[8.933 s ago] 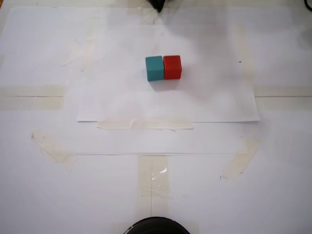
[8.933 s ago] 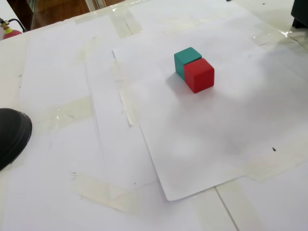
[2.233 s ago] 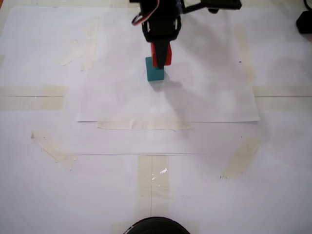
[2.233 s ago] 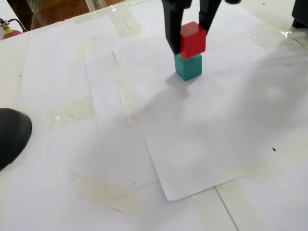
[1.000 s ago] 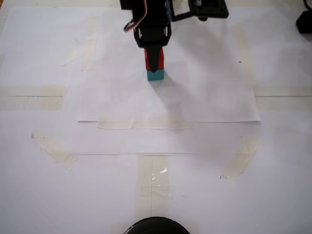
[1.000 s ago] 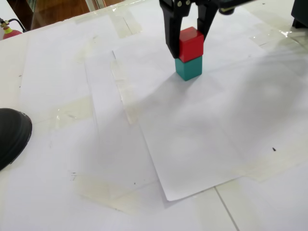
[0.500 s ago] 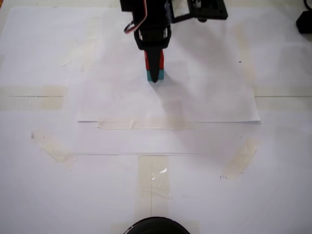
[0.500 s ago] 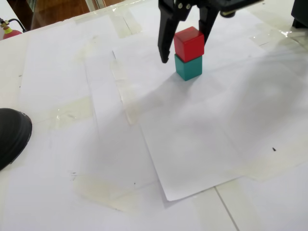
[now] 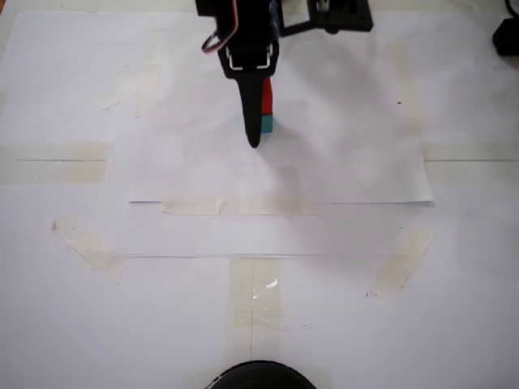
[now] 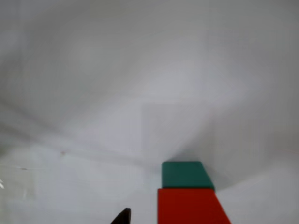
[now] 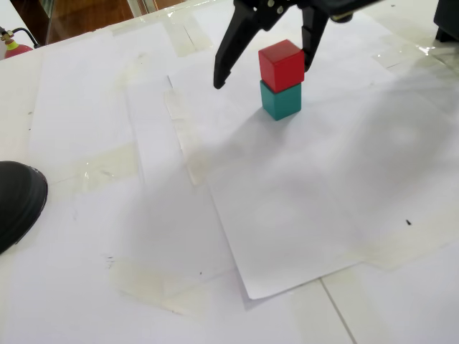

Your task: Put the red cube on the top of the blue cube.

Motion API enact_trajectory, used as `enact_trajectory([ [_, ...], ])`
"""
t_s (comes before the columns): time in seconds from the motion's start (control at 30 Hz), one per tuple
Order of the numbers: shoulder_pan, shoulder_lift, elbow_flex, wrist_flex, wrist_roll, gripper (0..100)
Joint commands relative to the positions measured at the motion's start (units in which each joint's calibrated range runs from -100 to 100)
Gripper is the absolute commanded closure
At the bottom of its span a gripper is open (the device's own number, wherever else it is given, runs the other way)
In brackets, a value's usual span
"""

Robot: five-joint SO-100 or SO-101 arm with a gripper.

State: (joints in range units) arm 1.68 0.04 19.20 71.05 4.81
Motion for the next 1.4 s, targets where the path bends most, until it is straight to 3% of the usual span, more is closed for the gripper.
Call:
enact_trajectory([
  [0.0,-0.09,-6.57,-0.09,6.29,-0.10,52],
  [0.3,-1.98,-27.34,8.17,10.04,-4.79,53],
  [0.53,-3.88,-34.81,10.53,9.71,-9.62,59],
  [0.73,-6.07,-38.50,13.80,8.57,-11.72,76],
  [0.93,-6.07,-42.45,18.88,3.92,-18.07,100],
  [1.17,-4.71,-48.46,22.87,4.09,-27.16,100],
  [1.27,-4.33,-49.83,22.87,5.31,-36.24,100],
  [1.37,-5.77,-49.57,22.97,5.15,-38.39,100],
])
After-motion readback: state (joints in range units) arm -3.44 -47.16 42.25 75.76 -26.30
